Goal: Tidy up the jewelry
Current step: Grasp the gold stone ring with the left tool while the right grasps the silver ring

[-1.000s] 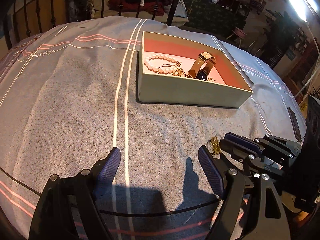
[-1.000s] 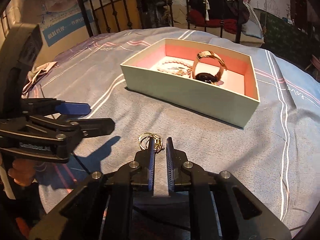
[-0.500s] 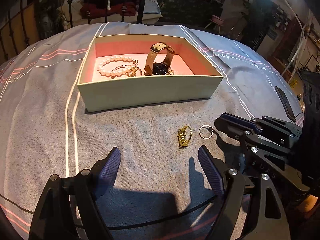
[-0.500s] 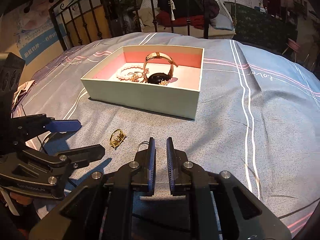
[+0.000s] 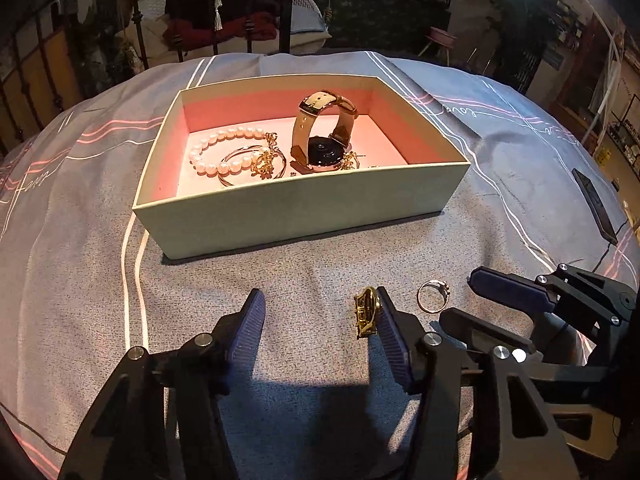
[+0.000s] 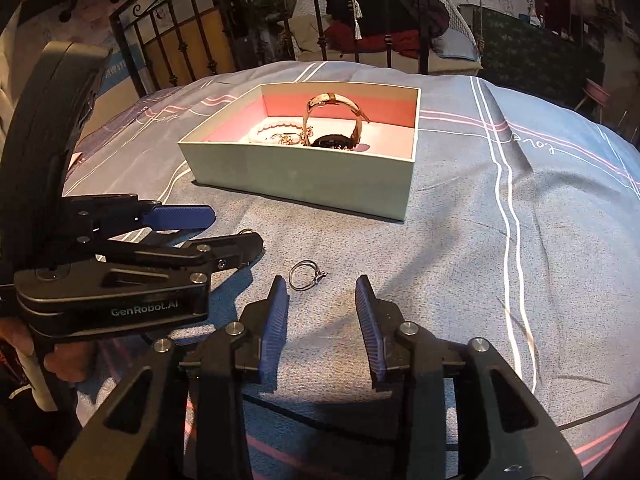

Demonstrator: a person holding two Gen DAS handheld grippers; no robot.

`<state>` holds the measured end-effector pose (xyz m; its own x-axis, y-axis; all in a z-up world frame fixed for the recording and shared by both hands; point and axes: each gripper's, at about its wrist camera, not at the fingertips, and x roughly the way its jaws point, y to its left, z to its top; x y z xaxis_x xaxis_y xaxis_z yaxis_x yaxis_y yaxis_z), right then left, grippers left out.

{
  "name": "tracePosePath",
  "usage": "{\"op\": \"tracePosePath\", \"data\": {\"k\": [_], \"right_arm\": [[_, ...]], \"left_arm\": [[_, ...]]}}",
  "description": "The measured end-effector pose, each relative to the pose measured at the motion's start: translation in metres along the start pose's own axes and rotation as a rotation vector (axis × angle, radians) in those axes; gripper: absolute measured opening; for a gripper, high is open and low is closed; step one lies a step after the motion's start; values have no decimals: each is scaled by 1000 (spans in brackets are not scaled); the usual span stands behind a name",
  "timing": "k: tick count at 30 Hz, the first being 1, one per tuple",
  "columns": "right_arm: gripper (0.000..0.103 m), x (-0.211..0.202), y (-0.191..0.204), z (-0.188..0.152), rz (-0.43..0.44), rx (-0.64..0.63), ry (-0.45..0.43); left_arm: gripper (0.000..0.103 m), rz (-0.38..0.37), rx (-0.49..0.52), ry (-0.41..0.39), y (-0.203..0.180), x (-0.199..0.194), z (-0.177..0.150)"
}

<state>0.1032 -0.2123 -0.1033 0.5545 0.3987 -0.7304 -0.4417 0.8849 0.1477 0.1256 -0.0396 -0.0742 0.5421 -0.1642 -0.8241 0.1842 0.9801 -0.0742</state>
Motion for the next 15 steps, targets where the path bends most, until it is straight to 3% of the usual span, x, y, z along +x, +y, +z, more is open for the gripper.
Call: {"op": "tracePosePath", "data": {"k": [9, 15], "right_arm": [[37, 3, 6, 4, -1, -23, 5], [37, 12, 13, 8, -24, -69, 31]], "left_arm": [[14, 7, 22, -13, -4, -2, 1], [7, 7, -9, -24, 5, -10, -1]]}}
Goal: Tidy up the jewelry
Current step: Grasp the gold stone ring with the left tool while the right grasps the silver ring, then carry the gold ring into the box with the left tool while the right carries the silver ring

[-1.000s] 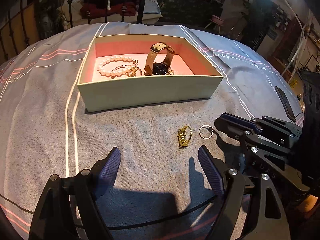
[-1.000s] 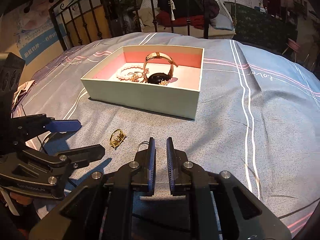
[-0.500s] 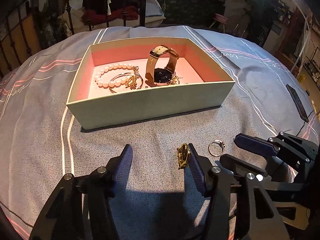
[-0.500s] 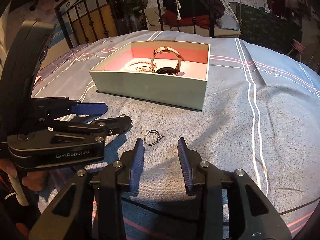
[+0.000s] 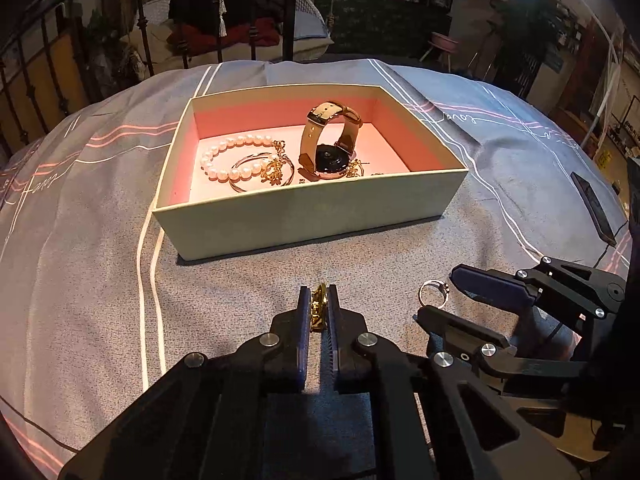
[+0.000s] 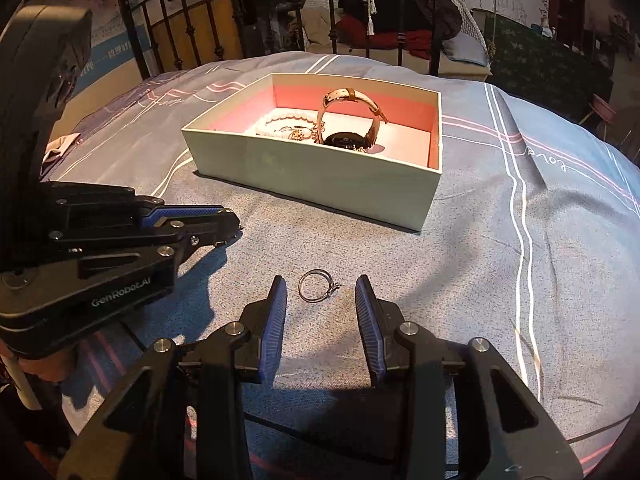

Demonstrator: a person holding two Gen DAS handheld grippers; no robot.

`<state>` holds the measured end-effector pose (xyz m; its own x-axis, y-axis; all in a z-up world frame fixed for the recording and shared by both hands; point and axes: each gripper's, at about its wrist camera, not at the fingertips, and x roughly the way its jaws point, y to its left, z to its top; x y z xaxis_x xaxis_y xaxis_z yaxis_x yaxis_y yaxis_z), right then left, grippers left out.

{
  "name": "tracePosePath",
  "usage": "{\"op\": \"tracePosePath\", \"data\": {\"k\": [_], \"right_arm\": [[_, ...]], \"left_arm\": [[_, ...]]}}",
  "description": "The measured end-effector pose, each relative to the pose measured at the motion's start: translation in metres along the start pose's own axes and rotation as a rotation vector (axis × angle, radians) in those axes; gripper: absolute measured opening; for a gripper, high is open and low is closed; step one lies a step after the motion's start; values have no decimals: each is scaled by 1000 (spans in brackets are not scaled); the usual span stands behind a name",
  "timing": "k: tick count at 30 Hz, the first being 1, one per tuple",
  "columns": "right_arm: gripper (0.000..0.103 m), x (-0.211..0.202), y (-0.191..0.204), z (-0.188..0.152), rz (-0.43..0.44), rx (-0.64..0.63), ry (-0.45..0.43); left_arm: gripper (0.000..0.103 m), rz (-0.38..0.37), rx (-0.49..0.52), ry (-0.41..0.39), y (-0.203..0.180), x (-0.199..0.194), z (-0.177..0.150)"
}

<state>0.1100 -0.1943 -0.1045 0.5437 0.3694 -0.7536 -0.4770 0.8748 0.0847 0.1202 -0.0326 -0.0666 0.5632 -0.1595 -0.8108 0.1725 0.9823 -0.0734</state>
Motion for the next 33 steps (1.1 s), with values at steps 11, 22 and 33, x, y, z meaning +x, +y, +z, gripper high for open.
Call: {"op": "tracePosePath", "data": {"k": [11, 22, 33], "right_arm": [[9, -1, 6, -4, -50, -58, -13], [36, -7, 2, -5, -41, -30, -25], [21, 7, 17, 5, -3, -88, 15]], "left_arm": [[6, -19, -88, -26, 30, -18, -3], [46, -35, -49, -23, 17, -12, -4], [23, -10, 34, 23, 1, 15, 5]]}}
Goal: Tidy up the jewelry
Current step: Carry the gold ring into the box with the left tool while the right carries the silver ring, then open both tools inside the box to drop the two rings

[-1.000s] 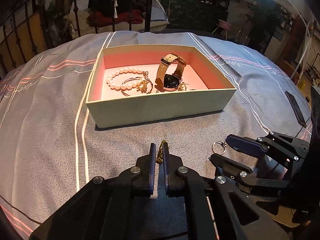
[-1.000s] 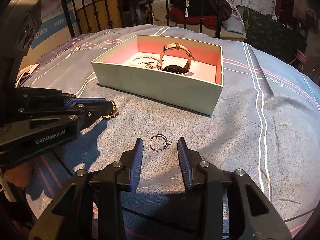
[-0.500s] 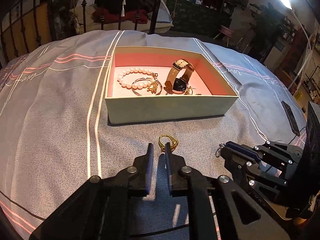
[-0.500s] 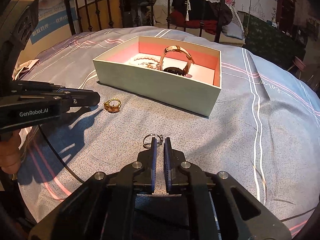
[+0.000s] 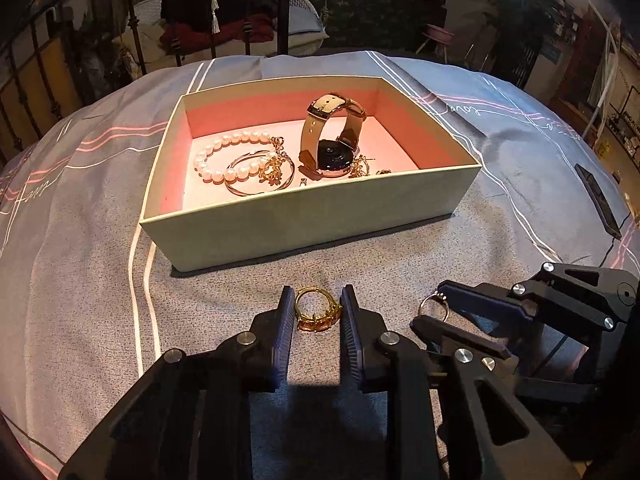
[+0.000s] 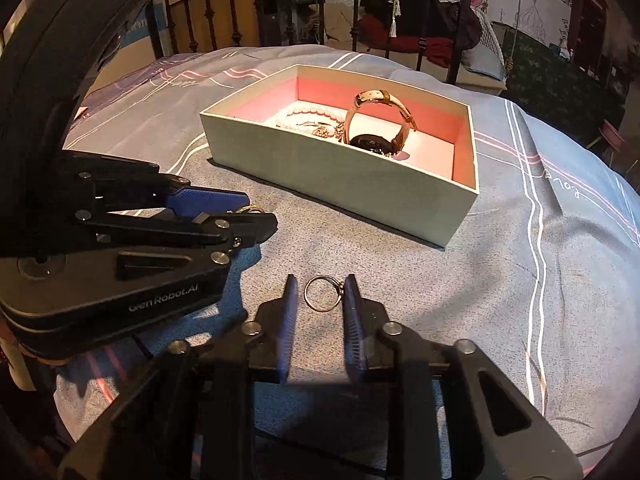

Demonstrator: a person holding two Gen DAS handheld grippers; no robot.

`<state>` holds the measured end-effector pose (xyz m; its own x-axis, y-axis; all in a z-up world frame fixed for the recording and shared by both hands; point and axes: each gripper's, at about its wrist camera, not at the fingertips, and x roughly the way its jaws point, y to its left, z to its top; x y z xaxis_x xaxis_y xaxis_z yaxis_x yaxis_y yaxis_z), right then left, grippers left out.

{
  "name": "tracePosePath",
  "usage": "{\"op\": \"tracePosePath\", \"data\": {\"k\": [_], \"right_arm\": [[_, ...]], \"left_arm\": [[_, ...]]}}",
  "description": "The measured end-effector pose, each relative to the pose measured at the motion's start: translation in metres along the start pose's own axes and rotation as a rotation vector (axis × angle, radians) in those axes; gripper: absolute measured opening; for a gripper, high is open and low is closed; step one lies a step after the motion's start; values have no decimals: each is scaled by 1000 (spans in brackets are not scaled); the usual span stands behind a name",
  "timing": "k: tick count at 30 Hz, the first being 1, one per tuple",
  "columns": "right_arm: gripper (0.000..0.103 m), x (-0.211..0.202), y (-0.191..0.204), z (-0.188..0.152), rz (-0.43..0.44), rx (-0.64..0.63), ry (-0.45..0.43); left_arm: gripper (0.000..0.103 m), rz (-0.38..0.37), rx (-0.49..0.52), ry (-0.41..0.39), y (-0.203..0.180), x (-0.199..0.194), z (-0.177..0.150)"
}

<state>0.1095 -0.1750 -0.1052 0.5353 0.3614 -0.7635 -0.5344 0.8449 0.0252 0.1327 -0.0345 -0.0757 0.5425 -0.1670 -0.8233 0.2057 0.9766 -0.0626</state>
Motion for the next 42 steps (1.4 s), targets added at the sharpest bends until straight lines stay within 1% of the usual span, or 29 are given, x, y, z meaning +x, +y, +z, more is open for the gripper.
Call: {"op": "tracePosePath", "data": {"k": [5, 8, 11, 16, 20, 22, 27, 31, 37, 42], "right_arm": [[21, -6, -3, -2, 9, 27, -25], [21, -12, -5, -3, 19, 41, -47], [21, -17, -6, -2, 24, 49, -62], [21, -29, -8, 14, 20, 44, -104], [21, -35, -15, 39, -8, 46, -142], [21, -33, -20, 52, -22, 56, -143], [21, -20, -36, 81, -41, 106, -132], [21, -9, -43, 93, -58, 114, -109], [21, 2, -44, 95, -62, 116, -73], [21, 7, -44, 92, -55, 121, -58]], "left_arm": [[23, -23, -27, -28, 7, -12, -5], [23, -22, -34, -41, 7, -20, -7], [23, -31, -52, -58, 9, -29, -4], [23, -36, -56, -116, 10, -45, 17], [23, -33, -76, -149, 15, -50, 42], [24, -28, -95, -163, 18, -50, 56], [23, -44, -180, -136, 33, -36, 89], [24, -37, -186, -112, 34, -25, 102], [24, -33, -185, -50, 31, -6, 102], [24, -31, -174, -19, 30, 3, 99]]}}
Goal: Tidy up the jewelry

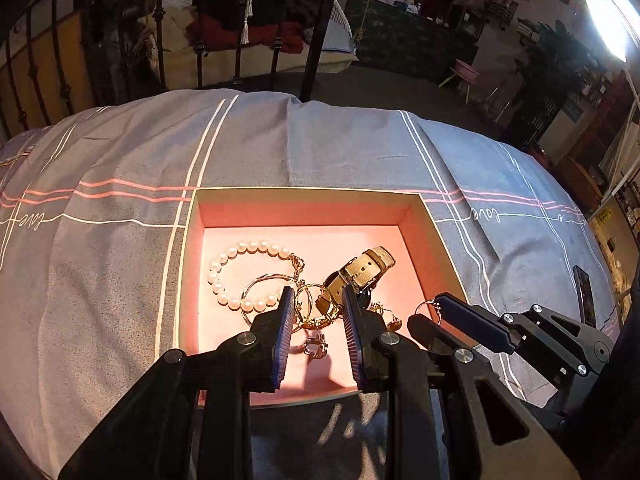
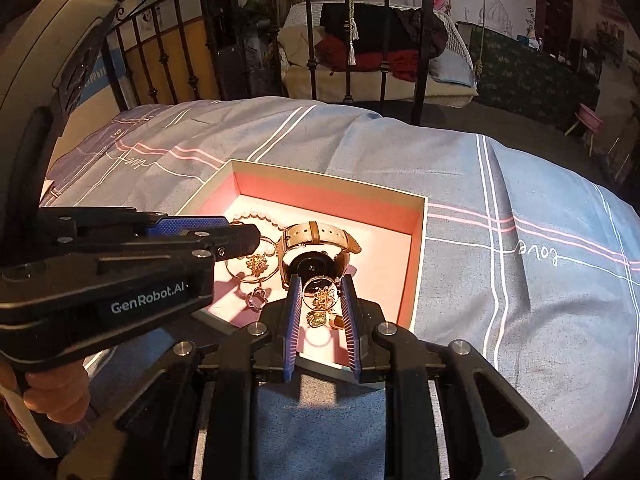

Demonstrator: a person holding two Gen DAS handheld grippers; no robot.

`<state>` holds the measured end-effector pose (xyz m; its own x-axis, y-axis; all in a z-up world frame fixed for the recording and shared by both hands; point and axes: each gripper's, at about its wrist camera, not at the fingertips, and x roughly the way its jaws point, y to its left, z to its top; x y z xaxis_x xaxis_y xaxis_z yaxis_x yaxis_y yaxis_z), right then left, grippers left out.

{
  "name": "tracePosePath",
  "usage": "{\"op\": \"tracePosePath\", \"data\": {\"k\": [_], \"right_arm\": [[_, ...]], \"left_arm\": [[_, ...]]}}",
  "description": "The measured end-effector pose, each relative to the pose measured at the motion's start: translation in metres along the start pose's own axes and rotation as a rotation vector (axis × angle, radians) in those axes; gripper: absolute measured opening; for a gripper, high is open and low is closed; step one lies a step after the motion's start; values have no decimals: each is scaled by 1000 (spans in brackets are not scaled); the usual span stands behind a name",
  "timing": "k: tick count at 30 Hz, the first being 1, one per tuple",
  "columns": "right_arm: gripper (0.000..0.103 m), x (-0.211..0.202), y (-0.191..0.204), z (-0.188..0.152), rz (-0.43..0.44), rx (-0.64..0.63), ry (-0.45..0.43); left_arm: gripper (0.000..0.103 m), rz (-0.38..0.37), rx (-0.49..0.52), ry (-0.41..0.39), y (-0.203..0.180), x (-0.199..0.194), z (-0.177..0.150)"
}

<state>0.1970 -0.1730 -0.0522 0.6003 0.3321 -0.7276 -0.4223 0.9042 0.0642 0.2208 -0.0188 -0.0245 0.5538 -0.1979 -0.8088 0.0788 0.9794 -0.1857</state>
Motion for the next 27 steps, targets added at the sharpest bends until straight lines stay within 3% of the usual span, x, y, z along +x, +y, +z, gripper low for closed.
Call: {"op": "tracePosePath", "data": {"k": [27], "right_arm": [[21, 18, 6, -7, 20, -29, 48]], "left_arm": [[26, -9, -13, 45, 1, 16, 2]]}}
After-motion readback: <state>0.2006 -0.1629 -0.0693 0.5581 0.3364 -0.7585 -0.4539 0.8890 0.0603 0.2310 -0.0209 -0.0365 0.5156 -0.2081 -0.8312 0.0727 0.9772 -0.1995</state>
